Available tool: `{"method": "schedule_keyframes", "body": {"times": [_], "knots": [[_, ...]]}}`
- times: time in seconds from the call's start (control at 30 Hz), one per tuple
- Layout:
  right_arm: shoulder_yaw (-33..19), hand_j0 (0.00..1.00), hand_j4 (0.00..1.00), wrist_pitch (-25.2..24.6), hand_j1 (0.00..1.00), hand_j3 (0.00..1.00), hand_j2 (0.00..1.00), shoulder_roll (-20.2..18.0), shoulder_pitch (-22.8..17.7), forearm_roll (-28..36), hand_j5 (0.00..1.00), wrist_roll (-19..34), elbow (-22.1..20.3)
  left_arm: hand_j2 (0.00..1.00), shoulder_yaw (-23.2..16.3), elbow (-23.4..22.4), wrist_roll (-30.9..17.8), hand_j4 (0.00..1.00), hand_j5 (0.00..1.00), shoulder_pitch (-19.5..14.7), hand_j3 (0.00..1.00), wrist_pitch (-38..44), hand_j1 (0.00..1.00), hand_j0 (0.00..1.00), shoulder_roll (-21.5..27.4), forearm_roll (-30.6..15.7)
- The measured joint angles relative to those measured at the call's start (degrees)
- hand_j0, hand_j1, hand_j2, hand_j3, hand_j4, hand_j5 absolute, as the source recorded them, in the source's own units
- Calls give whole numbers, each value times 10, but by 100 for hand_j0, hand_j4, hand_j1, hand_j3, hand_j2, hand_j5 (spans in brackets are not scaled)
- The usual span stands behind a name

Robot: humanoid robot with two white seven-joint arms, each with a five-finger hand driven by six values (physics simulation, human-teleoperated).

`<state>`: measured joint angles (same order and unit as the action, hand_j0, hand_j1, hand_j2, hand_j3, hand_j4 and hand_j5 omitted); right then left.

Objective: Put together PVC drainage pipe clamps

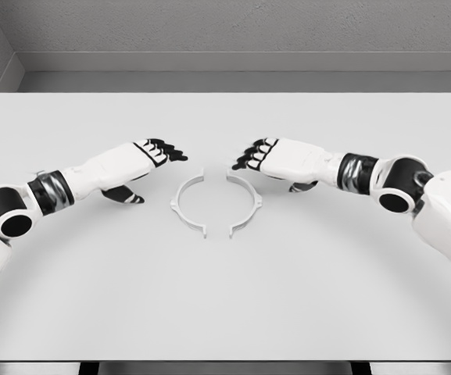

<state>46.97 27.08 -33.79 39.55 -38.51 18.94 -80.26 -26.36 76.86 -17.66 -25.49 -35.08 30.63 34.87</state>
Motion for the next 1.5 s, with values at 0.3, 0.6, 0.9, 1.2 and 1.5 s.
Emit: {"method": "schedule_keyframes", "body": {"times": [0.3, 0.6, 0.9, 1.2, 1.5], "knots": [[-290, 100, 100, 51, 100, 100, 100, -77, -217, 3, 100, 2, -119, 100, -12, -21, -1, 100, 100, -13, 100, 0, 100, 100, -22, 3], [-461, 100, 100, 79, 100, 100, 100, -64, -321, 16, 100, -4, -123, 100, -17, -27, -2, 100, 100, -18, 100, 0, 100, 100, -33, 4], [-478, 100, 100, 80, 100, 100, 100, -28, -324, 24, 100, -7, -119, 100, -27, -29, -4, 100, 100, -21, 100, 0, 100, 100, -45, 5], [-478, 100, 100, 80, 100, 100, 100, -27, -338, 25, 100, -7, -117, 100, -28, -28, -7, 100, 100, -21, 100, 0, 100, 100, -51, 8], [-478, 100, 100, 80, 100, 100, 100, -27, -341, 26, 100, -7, -119, 100, -29, -23, -9, 100, 100, -23, 100, 0, 100, 100, -38, -3]]}}
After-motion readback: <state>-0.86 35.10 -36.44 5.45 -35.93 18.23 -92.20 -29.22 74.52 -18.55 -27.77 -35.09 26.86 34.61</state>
